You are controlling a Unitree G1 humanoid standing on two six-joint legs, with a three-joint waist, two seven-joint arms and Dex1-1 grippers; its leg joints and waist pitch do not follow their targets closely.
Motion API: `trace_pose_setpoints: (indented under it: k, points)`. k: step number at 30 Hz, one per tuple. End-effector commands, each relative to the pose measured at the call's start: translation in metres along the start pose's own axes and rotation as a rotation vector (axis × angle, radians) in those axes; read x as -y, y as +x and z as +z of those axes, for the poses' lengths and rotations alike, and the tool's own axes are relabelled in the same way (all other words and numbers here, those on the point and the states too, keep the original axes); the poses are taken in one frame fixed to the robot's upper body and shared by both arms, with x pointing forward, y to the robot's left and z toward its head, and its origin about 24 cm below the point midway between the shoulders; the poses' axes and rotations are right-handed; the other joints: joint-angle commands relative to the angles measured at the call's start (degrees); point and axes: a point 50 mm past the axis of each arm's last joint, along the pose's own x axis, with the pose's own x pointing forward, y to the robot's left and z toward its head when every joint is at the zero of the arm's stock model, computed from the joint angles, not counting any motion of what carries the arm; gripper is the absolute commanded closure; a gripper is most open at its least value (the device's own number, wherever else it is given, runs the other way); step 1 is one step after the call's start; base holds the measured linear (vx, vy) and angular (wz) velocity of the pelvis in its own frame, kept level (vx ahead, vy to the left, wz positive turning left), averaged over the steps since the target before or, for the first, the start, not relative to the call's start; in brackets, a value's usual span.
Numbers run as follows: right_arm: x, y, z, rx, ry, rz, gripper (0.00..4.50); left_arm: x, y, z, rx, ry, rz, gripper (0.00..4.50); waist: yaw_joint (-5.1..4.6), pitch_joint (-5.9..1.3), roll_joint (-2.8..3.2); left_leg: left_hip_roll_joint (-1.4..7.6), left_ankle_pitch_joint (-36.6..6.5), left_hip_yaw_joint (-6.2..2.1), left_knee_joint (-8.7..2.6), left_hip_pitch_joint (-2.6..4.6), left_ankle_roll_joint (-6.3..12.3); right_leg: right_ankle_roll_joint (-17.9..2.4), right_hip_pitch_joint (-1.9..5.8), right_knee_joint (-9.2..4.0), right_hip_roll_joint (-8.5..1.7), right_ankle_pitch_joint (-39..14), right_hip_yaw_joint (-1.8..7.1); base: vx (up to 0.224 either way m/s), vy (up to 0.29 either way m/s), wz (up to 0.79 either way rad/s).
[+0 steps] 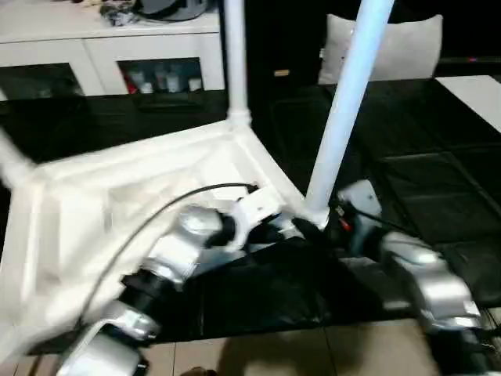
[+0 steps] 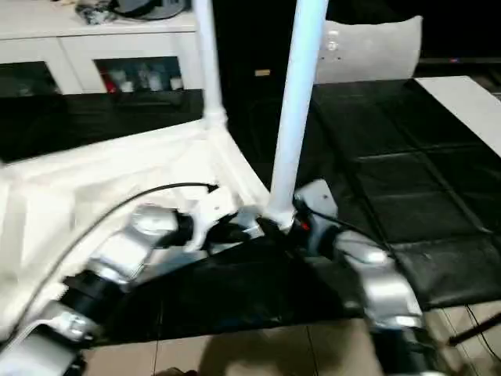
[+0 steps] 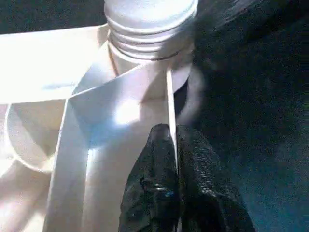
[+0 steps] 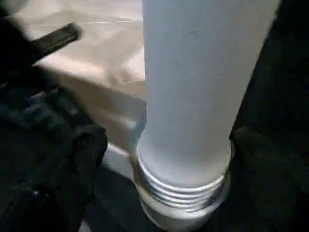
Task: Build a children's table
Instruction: Rotate leg to tighten
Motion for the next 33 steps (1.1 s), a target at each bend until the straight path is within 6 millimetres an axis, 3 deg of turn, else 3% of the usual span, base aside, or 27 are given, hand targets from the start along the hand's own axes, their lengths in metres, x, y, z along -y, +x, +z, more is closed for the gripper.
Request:
trace_pose_setpoints:
  k: [1, 3, 4, 6, 7, 8, 17, 18, 19, 21, 23, 31, 33]
  points:
    - [-0.009, -0.001, 0.010, 0.032, -0.045, 0.134, 0.03, 0.006, 0.002, 0.010, 0.026, 0.095, -0.113, 4.50, 0.05, -3.64, -0.61, 3.38, -14.8, -1.87, -4.06, 1.92, 3.20, -12.4, 1.85, -4.78, -3.25, -9.7, 2.08, 0.000, 0.000, 0.00]
    - [-0.008, -0.008, 0.010, 0.017, -0.055, 0.202, 0.03, 0.006, -0.004, 0.006, 0.002, 0.130, -0.158, 4.50, 0.21, -3.59, -0.37, 3.60, -15.1, -1.89, -4.21, 2.01, 2.75, -12.5, 1.73, -4.57, -3.14, -9.3, 2.15, 0.000, 0.000, 0.00]
    - [-0.008, -0.010, 0.010, 0.007, -0.063, 0.236, 0.03, 0.005, -0.006, 0.004, -0.010, 0.148, -0.177, 4.50, 0.30, -3.61, -0.73, 3.61, -15.2, -1.80, -4.20, 2.10, 2.79, -12.7, 1.71, -4.57, -3.11, -8.6, 2.17, 0.000, 0.000, 0.00]
    - [-0.008, -0.014, 0.011, -0.006, -0.074, 0.297, 0.03, 0.005, -0.010, 0.001, -0.027, 0.175, -0.219, 4.50, 0.64, -3.64, -0.58, 3.59, -14.9, -1.75, -4.13, 2.08, 2.84, -13.1, 1.73, -4.42, -3.27, -8.1, 2.19, 0.000, 0.000, 0.00]
    - [-0.008, -0.015, 0.011, -0.011, -0.079, 0.321, 0.03, 0.005, -0.011, 0.000, -0.035, 0.188, -0.236, 4.50, 0.91, -3.68, -0.92, 3.58, -14.3, -1.67, -4.02, 2.08, 3.02, -13.3, 1.77, -4.31, -3.39, -8.0, 2.22, 0.000, 0.000, 0.00]
    - [-0.007, -0.017, 0.012, -0.018, -0.083, 0.356, 0.29, 0.006, -0.013, -0.003, -0.047, 0.209, -0.264, 4.50, 1.11, -3.67, -0.81, 3.57, -14.2, -1.68, -3.99, 2.02, 3.14, -13.2, 1.80, -4.37, -3.42, -8.4, 2.17, 0.000, 0.000, 0.00]
    - [-0.005, -0.014, 0.006, -0.100, -0.147, 0.464, 0.86, 0.006, -0.022, -0.008, -0.088, 0.267, -0.370, 4.50, 1.21, -3.79, -0.79, 3.62, -13.8, -1.61, -3.92, 2.03, 2.38, -14.0, 1.74, -4.02, -3.43, -8.5, 2.10, 0.000, 0.000, 0.00]
    - [-0.006, -0.014, 0.006, -0.100, -0.147, 0.465, 1.16, 0.006, -0.022, -0.008, -0.088, 0.267, -0.370, 4.50, 1.34, -3.86, -2.08, 3.63, -12.3, -1.58, -3.74, 1.82, 3.07, -14.0, 1.94, -3.65, -3.61, -7.7, 2.14, 0.000, 0.000, 0.00]
    - [-0.006, -0.012, 0.005, -0.106, -0.158, 0.471, 1.16, 0.007, -0.022, -0.009, -0.090, 0.275, -0.379, 4.50, 1.48, -3.80, -1.51, 3.65, -11.6, -1.47, -3.73, 1.90, 3.48, -13.9, 1.74, -3.83, -3.65, -7.9, 2.14, 0.000, 0.000, 0.00]
    - [-0.007, -0.011, 0.004, -0.109, -0.165, 0.482, 1.22, 0.006, -0.023, -0.009, -0.090, 0.282, -0.382, 4.50, 1.36, -3.77, -1.90, 3.68, -12.1, -1.44, -3.80, 1.96, 3.33, -13.8, 1.70, -3.96, -3.48, -8.3, 2.08, 0.000, 0.000, 0.00]
    - [-0.010, -0.009, 0.002, -0.119, -0.183, 0.501, 1.46, 0.006, -0.023, -0.010, -0.091, 0.288, -0.385, 4.50, 1.37, -3.73, -1.86, 3.70, -12.8, -1.50, -3.85, 2.03, 3.09, -13.8, 1.62, -3.92, -3.49, -8.7, 2.10, 0.000, 0.000, 0.00]
    - [-0.015, -0.006, -0.004, -0.138, -0.212, 0.528, 1.46, 0.004, -0.024, -0.011, -0.093, 0.295, -0.381, 4.50, 1.34, -3.71, -1.96, 3.71, -13.8, -1.56, -3.95, 2.02, 2.52, -13.5, 1.73, -3.99, -3.54, -9.6, 2.17, 0.000, 0.000, 0.00]
    - [-0.015, -0.006, -0.005, -0.141, -0.208, 0.532, 1.75, 0.004, -0.024, -0.012, -0.092, 0.294, -0.378, 4.50, 1.37, -3.75, -1.88, 3.67, -13.5, -1.51, -3.86, 2.02, 2.77, -13.8, 1.75, -3.97, -3.53, -9.0, 2.15, 0.000, 0.000, 0.00]
